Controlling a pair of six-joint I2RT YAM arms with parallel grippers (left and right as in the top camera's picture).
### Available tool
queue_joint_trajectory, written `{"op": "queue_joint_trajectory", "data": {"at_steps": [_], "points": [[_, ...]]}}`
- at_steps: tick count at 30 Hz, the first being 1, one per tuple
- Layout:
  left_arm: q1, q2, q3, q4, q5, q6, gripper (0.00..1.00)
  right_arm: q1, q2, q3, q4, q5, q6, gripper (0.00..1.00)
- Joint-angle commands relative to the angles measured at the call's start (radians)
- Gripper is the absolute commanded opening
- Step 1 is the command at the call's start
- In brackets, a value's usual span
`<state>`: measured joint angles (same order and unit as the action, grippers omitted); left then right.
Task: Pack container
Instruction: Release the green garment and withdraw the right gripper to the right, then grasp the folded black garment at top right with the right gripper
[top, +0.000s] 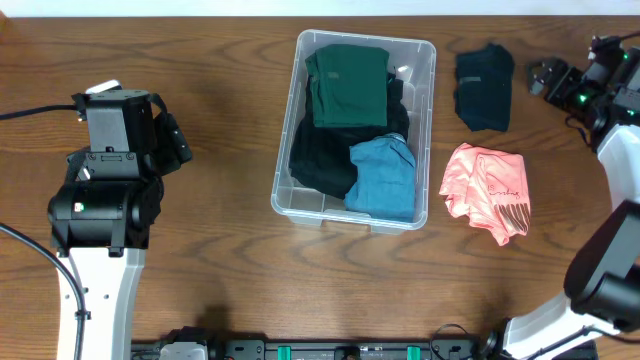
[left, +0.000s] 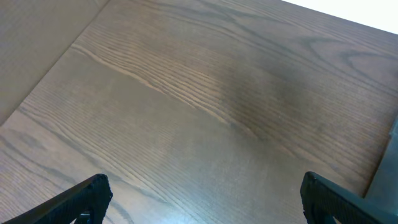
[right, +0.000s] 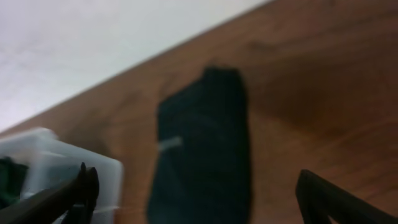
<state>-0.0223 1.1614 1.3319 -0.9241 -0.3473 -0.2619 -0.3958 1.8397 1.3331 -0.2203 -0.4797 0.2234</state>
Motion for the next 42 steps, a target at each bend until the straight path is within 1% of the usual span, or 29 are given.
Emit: {"op": "queue_joint_trajectory", "data": {"at_steps": [1,4,6,13,19,23,30,32,36,38,40,41,42], "points": [[0.004,0.002,-0.002,-0.003,-0.013,-0.005,0.98,-0.018,0.078,-0.006,0.001,-0.066,-0.068,0.95],[0.004,0.002,-0.002,-0.003,-0.013,-0.005,0.98,-0.029,0.156,-0.006,0.025,-0.167,-0.076,0.90],[0.004,0.002,-0.002,-0.003,-0.013,-0.005,0.98,-0.031,0.204,-0.006,0.035,-0.195,-0.074,0.88],[0.004,0.002,-0.002,-0.003,-0.013,-0.005,0.98,-0.035,0.321,-0.006,0.038,-0.183,-0.039,0.88],[0.004,0.002,-0.002,-0.003,-0.013,-0.005,0.98,-0.020,0.351,-0.006,0.038,-0.264,0.010,0.87],[0.004,0.002,-0.002,-0.003,-0.013,-0.005,0.98,0.010,0.351,-0.006,0.047,-0.265,0.046,0.86],[0.004,0.002,-0.002,-0.003,-0.013,-0.005,0.98,0.044,0.351,-0.006,0.127,-0.238,0.135,0.80],[0.004,0.002,-0.002,-0.003,-0.013,-0.005,0.98,0.043,0.351,-0.006,0.135,-0.222,0.159,0.72],[0.004,0.002,-0.002,-0.003,-0.013,-0.005,0.98,0.043,0.352,-0.006,0.136,-0.188,0.170,0.65],[0.004,0.002,-0.002,-0.003,-0.013,-0.005,0.98,0.043,0.352,-0.006,0.144,-0.186,0.170,0.57],[0.004,0.002,-0.002,-0.003,-0.013,-0.005,0.98,0.044,0.352,-0.006,0.161,-0.187,0.174,0.33],[0.004,0.002,-0.002,-0.003,-0.013,-0.005,0.98,0.043,0.351,-0.006,0.172,-0.189,0.182,0.18],[0.004,0.002,-0.002,-0.003,-0.013,-0.005,0.98,0.043,0.351,-0.006,0.181,-0.198,0.193,0.13]]}}
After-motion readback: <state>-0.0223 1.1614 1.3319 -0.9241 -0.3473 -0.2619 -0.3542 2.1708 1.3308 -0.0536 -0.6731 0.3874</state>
